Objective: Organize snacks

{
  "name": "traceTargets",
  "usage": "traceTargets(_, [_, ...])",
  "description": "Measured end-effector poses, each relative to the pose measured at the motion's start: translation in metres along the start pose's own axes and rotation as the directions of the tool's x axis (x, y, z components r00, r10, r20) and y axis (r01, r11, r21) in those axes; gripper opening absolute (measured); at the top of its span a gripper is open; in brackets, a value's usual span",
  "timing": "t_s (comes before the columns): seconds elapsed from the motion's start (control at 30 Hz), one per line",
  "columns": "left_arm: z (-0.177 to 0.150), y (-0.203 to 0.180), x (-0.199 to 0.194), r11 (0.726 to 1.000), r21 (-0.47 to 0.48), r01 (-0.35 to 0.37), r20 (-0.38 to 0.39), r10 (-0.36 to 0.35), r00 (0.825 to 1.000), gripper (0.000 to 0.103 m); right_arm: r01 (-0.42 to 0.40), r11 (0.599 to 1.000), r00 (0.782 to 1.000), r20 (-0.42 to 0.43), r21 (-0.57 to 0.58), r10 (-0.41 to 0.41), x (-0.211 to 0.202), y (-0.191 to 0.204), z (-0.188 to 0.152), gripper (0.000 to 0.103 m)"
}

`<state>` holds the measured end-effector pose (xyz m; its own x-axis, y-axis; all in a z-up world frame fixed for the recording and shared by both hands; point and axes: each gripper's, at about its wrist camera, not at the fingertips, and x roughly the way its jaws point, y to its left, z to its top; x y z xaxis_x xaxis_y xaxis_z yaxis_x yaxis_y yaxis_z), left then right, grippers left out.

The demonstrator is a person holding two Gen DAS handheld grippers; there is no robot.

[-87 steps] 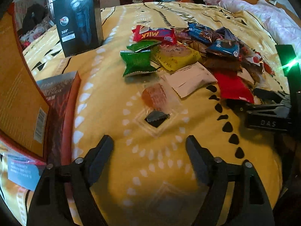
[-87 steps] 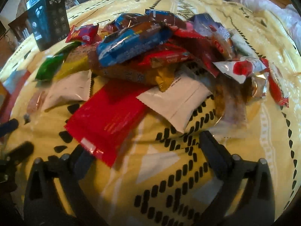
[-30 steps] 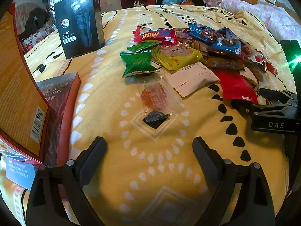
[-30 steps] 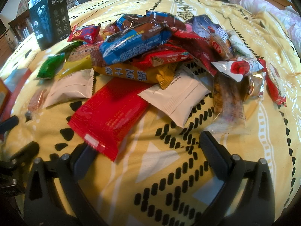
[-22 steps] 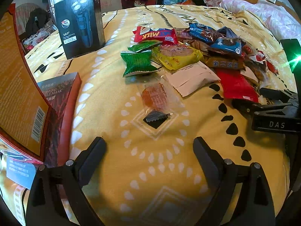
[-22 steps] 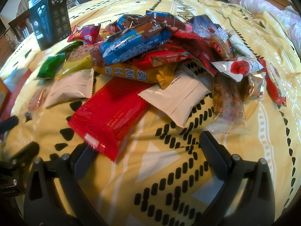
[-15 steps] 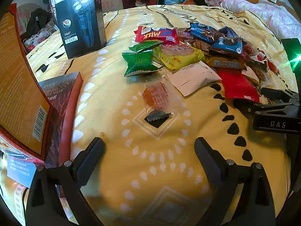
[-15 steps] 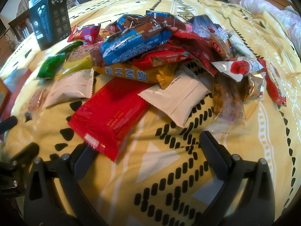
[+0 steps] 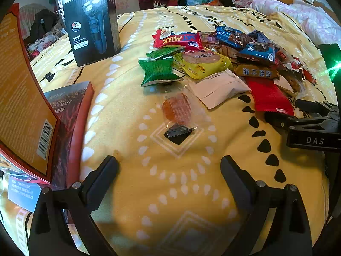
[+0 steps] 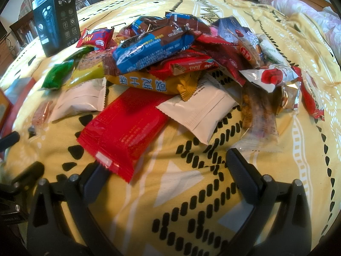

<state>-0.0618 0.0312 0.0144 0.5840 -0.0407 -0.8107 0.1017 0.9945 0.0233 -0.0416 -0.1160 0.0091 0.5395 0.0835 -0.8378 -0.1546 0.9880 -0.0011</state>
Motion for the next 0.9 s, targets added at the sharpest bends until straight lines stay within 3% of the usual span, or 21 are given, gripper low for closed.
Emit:
traceTargets(0.53, [-0.014, 0.007, -0.025, 0.994, -0.039, 0.097, 0.043, -0.096, 0.994, 0.097, 0.0, 1.0, 1.0, 0.0, 0.001, 0.0, 0.0, 0.0, 0.0, 0.103])
traceTargets(0.73, [0.016, 0.022, -0.011, 0.968, -0.171, 0.183, 0.041, -0.179, 0.983, 0.094, 0.0, 1.0, 1.0, 0.001, 0.001, 0.0, 0.0, 0.0, 0.0, 0.103])
traceTargets(0.9, [0.043, 0.02, 0.016, 0.967, -0.188, 0.174, 0.035, -0.171, 0.985, 0.093, 0.004, 1.0, 1.0, -0.001, -0.002, -0.004, 0.0, 0.0, -0.001, 0.103])
